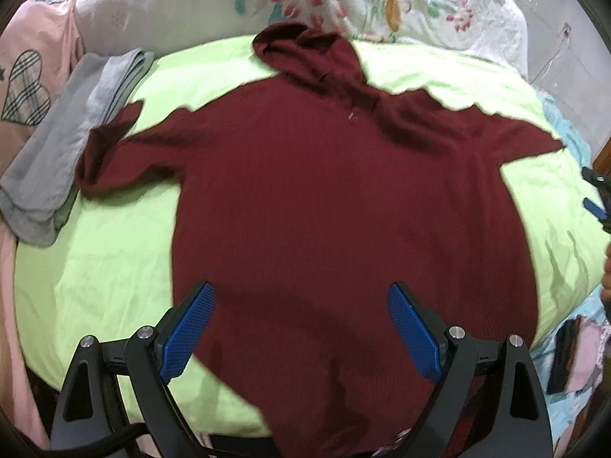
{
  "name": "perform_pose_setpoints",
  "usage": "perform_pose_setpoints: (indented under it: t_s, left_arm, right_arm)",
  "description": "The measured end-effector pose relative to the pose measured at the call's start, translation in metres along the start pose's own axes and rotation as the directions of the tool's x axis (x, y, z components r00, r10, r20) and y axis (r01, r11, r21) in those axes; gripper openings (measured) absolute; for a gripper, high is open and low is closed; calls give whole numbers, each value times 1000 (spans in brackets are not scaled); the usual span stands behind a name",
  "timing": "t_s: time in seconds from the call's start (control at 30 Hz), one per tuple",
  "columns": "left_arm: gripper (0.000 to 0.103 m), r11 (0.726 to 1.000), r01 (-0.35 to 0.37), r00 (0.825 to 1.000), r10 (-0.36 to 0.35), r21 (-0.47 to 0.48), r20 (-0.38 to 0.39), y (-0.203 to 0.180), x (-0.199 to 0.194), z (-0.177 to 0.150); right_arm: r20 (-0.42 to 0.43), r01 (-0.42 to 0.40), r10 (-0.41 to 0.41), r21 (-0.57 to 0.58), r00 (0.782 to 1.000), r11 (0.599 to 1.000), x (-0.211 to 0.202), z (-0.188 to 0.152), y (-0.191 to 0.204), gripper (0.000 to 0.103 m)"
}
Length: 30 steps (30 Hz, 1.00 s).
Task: Fold large clothes
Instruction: 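Grasp the hoodie sleeve cuff with the right tool and lift it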
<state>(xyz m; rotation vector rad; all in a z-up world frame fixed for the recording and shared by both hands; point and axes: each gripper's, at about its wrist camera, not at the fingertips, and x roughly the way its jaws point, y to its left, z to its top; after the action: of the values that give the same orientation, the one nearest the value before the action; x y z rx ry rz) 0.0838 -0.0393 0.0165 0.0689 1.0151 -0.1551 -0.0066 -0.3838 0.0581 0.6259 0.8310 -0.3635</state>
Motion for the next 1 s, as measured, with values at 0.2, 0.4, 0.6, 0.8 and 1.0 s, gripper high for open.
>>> perform_pose_setpoints:
  t_s: [0.2, 0.4, 0.6, 0.8, 1.0]
  left_arm:
    - [93, 998, 59, 996, -61, 38, 60, -28, -4, 39]
    - [94, 999, 50, 999, -50, 23, 17, -33, 25, 65]
    - [94, 996, 84, 996, -84, -9, -10, -36, 53, 87]
    - [94, 998, 60, 995, -57, 30, -86, -46, 83, 76]
    - [94, 999, 30, 994, -27, 23, -110, -28, 96, 59]
  right_arm:
    - [116, 84, -101, 136, 988, 987, 27, 75, -74, 85]
    - [159, 143, -195, 290, 968, 946, 63, 137, -150, 68]
    - [167, 174, -261, 411, 951, 895, 91, 170, -210, 57]
    - [191, 136, -244, 450, 951, 882, 108, 191, -242, 26]
    - [239, -25, -69, 369, 969, 929, 101, 187, -198, 5]
